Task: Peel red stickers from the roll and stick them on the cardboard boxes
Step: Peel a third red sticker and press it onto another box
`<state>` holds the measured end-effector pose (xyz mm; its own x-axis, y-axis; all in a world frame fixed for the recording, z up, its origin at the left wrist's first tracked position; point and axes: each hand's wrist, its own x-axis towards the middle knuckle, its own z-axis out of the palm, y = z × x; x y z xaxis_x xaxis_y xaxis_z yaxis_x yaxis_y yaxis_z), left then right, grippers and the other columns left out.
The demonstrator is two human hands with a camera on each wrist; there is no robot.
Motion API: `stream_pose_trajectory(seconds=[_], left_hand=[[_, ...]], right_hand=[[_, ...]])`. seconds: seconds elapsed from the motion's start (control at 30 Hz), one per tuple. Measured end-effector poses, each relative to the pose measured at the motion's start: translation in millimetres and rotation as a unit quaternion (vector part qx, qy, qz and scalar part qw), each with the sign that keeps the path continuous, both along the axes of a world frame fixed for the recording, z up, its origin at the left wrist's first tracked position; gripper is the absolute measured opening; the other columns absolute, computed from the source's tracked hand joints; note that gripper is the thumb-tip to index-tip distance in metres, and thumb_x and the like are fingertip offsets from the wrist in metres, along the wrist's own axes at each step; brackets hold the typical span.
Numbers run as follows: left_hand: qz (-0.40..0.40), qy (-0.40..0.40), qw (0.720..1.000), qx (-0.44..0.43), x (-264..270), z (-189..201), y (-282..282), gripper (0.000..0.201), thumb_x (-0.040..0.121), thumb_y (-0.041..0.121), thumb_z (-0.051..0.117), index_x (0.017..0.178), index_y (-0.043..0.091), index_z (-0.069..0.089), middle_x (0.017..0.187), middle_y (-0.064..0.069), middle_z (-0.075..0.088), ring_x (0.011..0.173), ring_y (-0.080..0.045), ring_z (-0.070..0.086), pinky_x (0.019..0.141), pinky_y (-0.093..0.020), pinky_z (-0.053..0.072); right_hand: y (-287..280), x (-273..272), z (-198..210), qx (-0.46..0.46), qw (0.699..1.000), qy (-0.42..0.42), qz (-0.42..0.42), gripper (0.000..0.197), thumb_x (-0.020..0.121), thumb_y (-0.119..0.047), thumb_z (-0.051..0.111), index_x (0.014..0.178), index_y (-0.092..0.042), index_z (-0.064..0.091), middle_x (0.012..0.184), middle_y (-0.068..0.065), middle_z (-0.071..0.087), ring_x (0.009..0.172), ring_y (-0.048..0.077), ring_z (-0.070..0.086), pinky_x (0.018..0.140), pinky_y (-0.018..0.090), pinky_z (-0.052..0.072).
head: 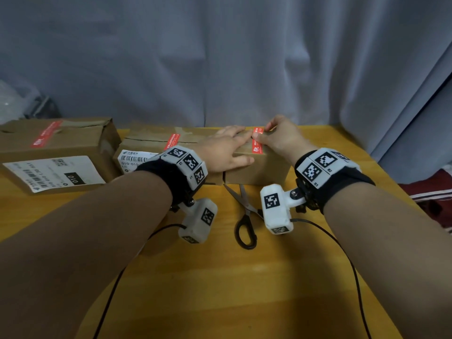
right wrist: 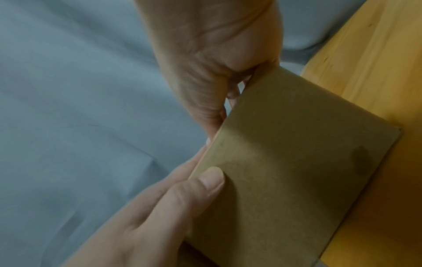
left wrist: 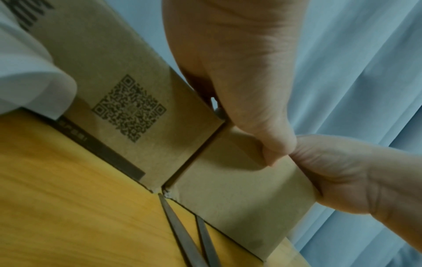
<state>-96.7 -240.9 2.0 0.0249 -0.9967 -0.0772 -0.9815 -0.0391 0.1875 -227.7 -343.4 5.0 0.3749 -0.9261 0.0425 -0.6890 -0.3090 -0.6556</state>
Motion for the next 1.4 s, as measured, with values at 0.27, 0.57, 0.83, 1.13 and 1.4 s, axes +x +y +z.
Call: stream_pose_trajectory(seconds=[0.27,0.57,0.83,1.13,1.4], left_hand=[[0.0,0.001,1.0,-0.002,-1.4,4.1,1.9,0.081,0.092,0.055,0.042,0.153,0.016,0.005,0.161,-0.002,0.007,0.148,-0.023,0.008,0.12,-0.038,0.014],[-0.001,-0.005,1.0,-0.011,-3.4,-0.6,0.0,0.082,0.092,0.054,0.042,0.152,0.012,0.006,0.161,-0.006,0.01,0.148,-0.025,0.011,0.121,-0.039,0.017],[0.0,-0.054,0.998,-0.006,-8.8,3.8,4.6,0.08,0.094,0.054,0.038,0.153,0.011,0.004,0.162,-0.008,0.006,0.149,-0.023,0.007,0.121,-0.036,0.012],[-0.019,-0.083,0.996,0.005,-6.7,7.5,4.0,0.078,0.095,0.053,0.036,0.152,0.01,0.005,0.162,-0.01,0.008,0.149,-0.025,0.009,0.121,-0.035,0.008],[-0.019,-0.084,0.996,-0.006,-5.0,5.3,1.2,0.079,0.094,0.053,0.038,0.152,0.01,0.005,0.161,-0.009,0.01,0.149,-0.024,0.01,0.12,-0.035,0.007]], right_hand=[[-5.7,11.5,7.0,-0.157,0.98,0.101,-0.067,0.033,0.083,-0.051,0.054,0.097,-0.023,0.064,0.104,0.001,0.067,0.108,0.026,0.054,0.094,0.042,0.026],[25.9,-29.6,-1.5,-0.215,0.924,0.215,0.233,0.049,0.099,-0.037,0.02,0.143,-0.021,0.033,0.152,-0.005,0.034,0.146,0.014,0.012,0.115,0.047,-0.014],[42.1,-48.1,1.0,-0.281,0.897,0.197,0.28,0.044,0.091,-0.039,0.048,0.131,-0.021,0.052,0.14,-0.002,0.052,0.138,0.01,0.034,0.118,0.035,0.0],[28.6,-31.0,11.0,-0.213,0.886,0.325,0.251,0.084,0.081,-0.06,0.051,0.148,-0.024,0.016,0.158,-0.007,0.019,0.147,0.017,0.002,0.117,0.052,-0.01],[15.3,-7.0,16.4,-0.14,0.887,0.368,0.241,0.12,0.055,-0.071,0.066,0.148,-0.022,0.007,0.158,0.0,0.015,0.147,0.023,-0.005,0.114,0.059,-0.01]])
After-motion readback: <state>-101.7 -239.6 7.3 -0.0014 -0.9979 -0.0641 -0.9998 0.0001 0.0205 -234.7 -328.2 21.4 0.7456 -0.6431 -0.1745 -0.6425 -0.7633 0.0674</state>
